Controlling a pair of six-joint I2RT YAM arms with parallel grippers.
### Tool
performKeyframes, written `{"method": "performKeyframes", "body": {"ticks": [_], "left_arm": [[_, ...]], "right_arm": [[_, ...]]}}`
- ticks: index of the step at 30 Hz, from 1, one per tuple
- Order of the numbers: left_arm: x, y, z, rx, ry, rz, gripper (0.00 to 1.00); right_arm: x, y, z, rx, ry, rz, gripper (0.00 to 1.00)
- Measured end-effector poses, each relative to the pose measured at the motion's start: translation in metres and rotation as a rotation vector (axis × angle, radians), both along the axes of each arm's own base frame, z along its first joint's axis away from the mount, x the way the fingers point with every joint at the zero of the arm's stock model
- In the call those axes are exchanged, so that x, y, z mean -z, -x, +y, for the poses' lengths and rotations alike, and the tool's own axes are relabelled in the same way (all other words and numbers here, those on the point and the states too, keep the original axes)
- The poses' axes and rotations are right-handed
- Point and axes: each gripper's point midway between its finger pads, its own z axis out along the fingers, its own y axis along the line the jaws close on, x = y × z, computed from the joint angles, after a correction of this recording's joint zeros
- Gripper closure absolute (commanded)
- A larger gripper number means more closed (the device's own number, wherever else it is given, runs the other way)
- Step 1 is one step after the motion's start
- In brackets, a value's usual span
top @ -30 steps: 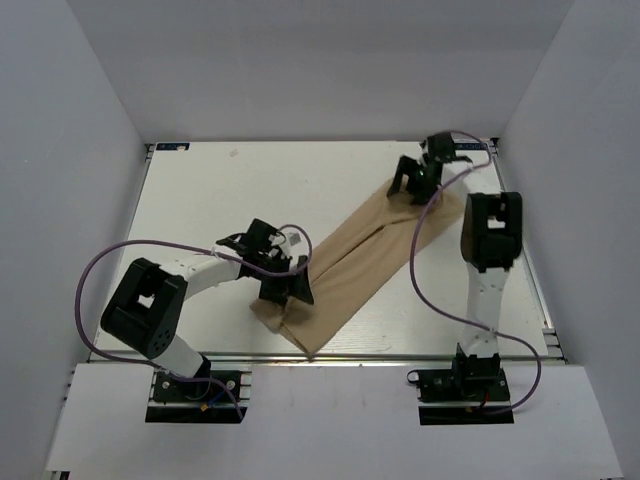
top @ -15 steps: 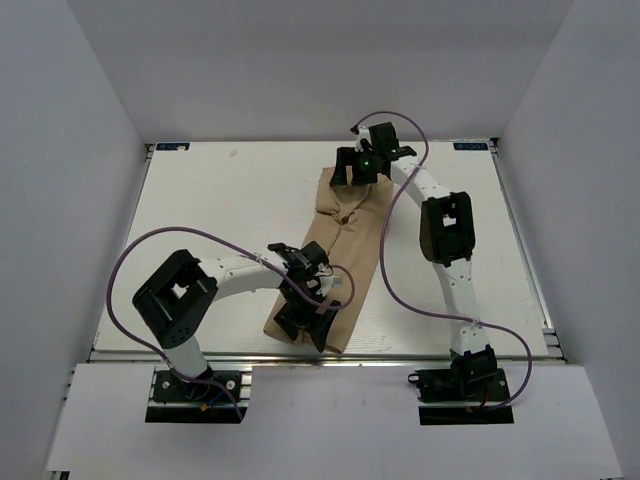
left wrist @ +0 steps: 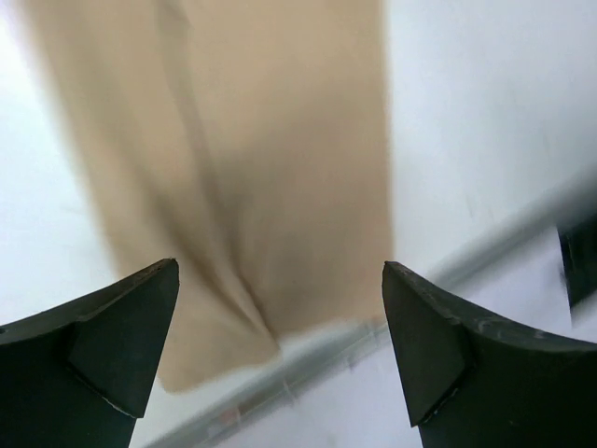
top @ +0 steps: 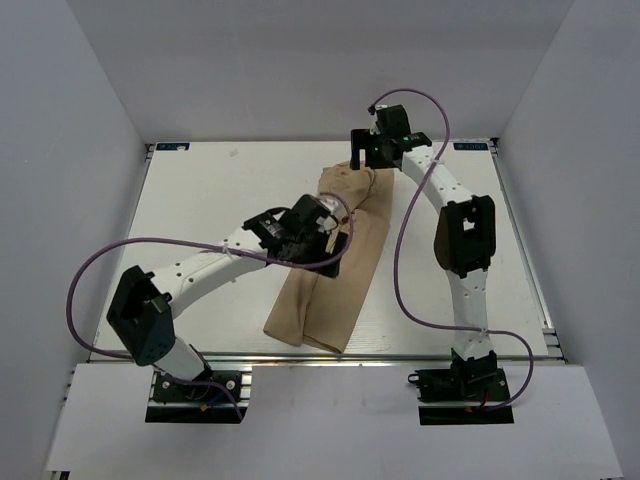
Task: Fold and stack the t-shirts
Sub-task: Rotate the tshirt 90 degrees
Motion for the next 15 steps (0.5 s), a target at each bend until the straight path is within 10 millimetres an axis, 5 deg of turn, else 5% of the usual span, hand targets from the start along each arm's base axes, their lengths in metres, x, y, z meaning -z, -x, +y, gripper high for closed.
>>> {"method": "performKeyframes", "body": {"ticks": [4, 9, 15], "left_arm": [[-0.023, -0.062, 0.024, -0.238, -0.025, -0.166, 0.0], [-0.024, -0.124, 0.071, -0.482, -0.09, -0.234, 0.0], [-0.012, -0.158, 0.105, -0.599, -0.105, -0.237, 0.0]], "right_arm": [[0.003, 0.016, 0.01, 0.006, 0.055, 0.021, 0.1], [0.037, 0.037, 0.032, -0.011, 0.119, 0.099, 0.1], [0.073, 0.038, 0.028, 0.025, 0.146, 0.153, 0.1]]}}
